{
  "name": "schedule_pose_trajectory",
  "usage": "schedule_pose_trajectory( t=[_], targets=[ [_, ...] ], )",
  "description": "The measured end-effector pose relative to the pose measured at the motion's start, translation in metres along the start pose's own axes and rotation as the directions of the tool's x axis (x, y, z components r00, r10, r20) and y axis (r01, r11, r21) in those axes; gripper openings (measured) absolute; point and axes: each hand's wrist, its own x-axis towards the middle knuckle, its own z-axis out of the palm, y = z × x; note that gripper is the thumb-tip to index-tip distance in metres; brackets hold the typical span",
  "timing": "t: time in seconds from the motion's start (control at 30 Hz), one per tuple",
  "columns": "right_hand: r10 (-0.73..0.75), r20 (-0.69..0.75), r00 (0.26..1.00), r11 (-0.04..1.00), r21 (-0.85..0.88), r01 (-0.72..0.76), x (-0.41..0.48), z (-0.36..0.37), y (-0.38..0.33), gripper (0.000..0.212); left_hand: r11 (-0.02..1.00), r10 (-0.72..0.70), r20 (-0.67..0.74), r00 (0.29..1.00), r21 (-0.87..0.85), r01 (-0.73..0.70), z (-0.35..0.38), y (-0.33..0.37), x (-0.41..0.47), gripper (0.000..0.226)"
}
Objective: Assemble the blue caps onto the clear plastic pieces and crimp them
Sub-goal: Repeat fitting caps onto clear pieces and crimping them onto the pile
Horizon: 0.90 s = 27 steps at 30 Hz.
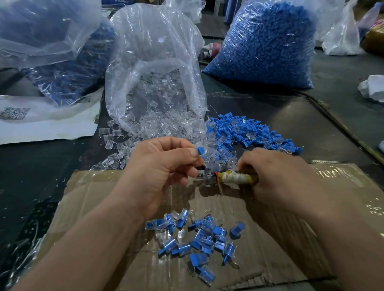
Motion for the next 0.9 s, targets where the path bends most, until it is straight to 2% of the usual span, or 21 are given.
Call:
schedule_pose_trajectory(
  t=[0.1,0.17,0.33,0.43,0.57,0.8,0.9],
  targets=[
    [0.017,-0.055,0.998,1.0,0.026,-0.016,-0.002,0.002,0.007,0.026,0.999,0.005,-0.008,1.0,-0.043,-0.006,0.0,-0.002,0.001,0.012],
    [0.048,-0.088,0.995,0.996,0.075,-0.041,-0.002,0.0,0.01,0.02,0.998,0.025,-0.017,1.0,-0.053,-0.026,-0.001,-0.003,0.002,0.012],
    [0.12,-0.155,0.981,0.948,0.312,-0.067,-0.002,-0.004,0.008,0.011,0.993,0.115,-0.035,0.993,0.003,-0.115,-0.003,-0.006,0.003,0.011],
    [0.089,-0.151,0.985,0.906,0.422,-0.017,-0.004,-0.005,0.0,0.012,0.982,0.176,-0.052,0.983,0.07,-0.173,-0.003,-0.008,0.003,0.006],
    [0.036,-0.094,0.995,0.9,0.435,0.008,-0.004,-0.005,-0.006,0.022,0.958,0.251,-0.062,0.966,0.158,-0.239,-0.003,-0.008,0.001,0.015],
    [0.014,-0.049,0.999,0.895,0.447,0.01,-0.005,-0.006,-0.011,0.01,0.926,0.311,-0.049,0.949,0.242,-0.291,-0.001,-0.008,0.0,0.016],
    [0.002,-0.034,0.999,0.909,0.416,0.012,-0.005,-0.005,-0.011,0.015,0.92,0.319,-0.051,0.946,0.254,-0.297,-0.001,-0.009,0.001,0.017]
  ],
)
